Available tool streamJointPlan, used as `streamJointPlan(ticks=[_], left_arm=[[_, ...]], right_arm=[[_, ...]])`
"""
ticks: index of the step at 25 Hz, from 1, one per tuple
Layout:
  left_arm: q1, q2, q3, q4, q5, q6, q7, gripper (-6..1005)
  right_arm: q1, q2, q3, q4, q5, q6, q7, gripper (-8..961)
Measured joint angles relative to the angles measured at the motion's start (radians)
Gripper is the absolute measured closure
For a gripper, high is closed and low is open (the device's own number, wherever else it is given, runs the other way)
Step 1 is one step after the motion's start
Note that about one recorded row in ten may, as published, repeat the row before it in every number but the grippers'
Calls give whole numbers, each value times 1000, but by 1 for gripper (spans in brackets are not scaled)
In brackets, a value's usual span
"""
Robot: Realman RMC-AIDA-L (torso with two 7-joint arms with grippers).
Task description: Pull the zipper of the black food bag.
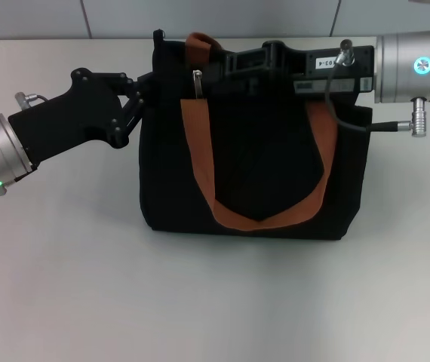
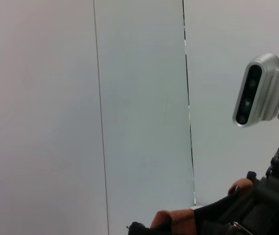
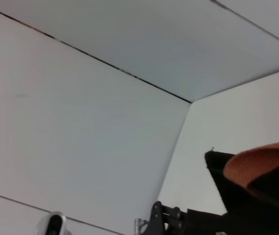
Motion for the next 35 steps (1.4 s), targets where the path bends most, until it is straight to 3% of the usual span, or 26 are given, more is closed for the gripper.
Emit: streamJointPlan(ticks=[6, 35], left_arm=[[-1, 0, 1, 0, 0, 3, -2, 975], [-12, 0, -1, 1, 0, 26, -15, 975]], right_arm=[[25, 13, -18, 1, -31, 35, -4, 605], [32, 18, -52, 23, 19, 53, -31, 605]])
